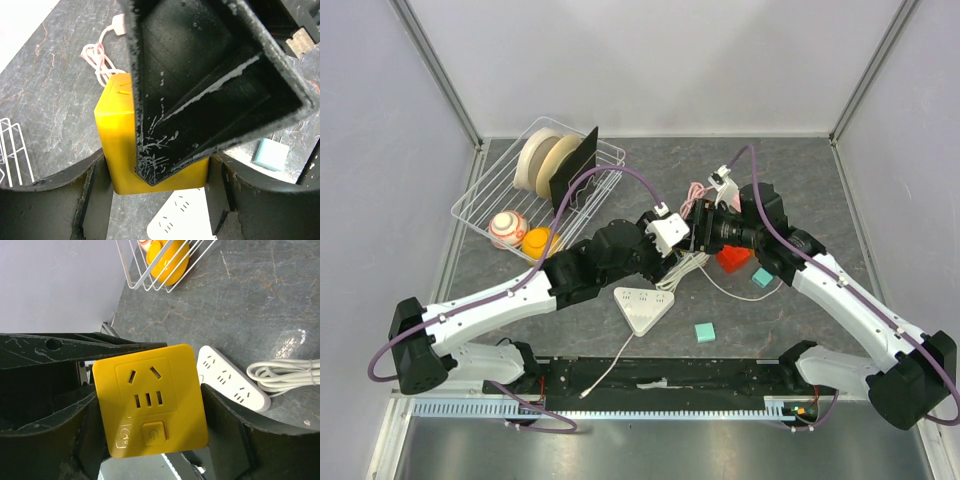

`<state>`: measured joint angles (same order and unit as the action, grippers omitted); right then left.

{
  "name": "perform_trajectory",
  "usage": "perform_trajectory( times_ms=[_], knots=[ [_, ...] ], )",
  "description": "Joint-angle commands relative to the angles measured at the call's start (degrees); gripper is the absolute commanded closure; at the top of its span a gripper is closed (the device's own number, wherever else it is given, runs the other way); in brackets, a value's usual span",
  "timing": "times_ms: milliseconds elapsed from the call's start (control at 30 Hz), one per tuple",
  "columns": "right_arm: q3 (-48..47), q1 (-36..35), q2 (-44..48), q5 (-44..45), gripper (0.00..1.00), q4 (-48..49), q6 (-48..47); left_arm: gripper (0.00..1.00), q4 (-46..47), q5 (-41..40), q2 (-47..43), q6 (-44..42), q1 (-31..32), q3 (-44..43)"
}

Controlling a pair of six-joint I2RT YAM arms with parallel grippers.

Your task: Insert the plug

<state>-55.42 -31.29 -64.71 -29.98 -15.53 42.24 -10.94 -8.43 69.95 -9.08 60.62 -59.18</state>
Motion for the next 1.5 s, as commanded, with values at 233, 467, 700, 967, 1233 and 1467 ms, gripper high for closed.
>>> perform_trajectory(
  times_ms=[233, 467, 700, 967, 1233, 1467],
  knots=[
    [-0.22, -0.26, 1.77, 0.70, 1.00, 2.35, -3.47, 0.41, 4.44, -0.01, -1.66, 2.40, 0.73, 1.17],
    [-0.92, 0.52, 9.06, 13.70, 1.00, -1.43, -11.38, 0.09, -2.67, -7.56, -5.26, 14.16, 0.73, 2.05],
    [-1.01, 5.00, 14.08, 27.25, 1.00, -8.80, -15.43, 0.06, -19.87, -11.26, -9.22, 37.69, 0.73, 4.24],
    [-1.27, 7.91, 15.66, 24.36, 1.00, -9.78, -17.80, 0.05, -24.30, -4.58, -6.07, 51.53, 3.53, 10.75],
    [-1.36, 8.17, 15.84, 14.54, 1.00, -8.73, -17.98, 0.04, -27.82, -6.43, 5.88, 55.14, 8.46, 7.24],
    [-2.50, 9.14, 15.14, 11.52, 1.00, -8.90, -13.76, 0.04, -27.47, -5.99, 9.14, 56.28, 9.16, 7.59]
  ],
)
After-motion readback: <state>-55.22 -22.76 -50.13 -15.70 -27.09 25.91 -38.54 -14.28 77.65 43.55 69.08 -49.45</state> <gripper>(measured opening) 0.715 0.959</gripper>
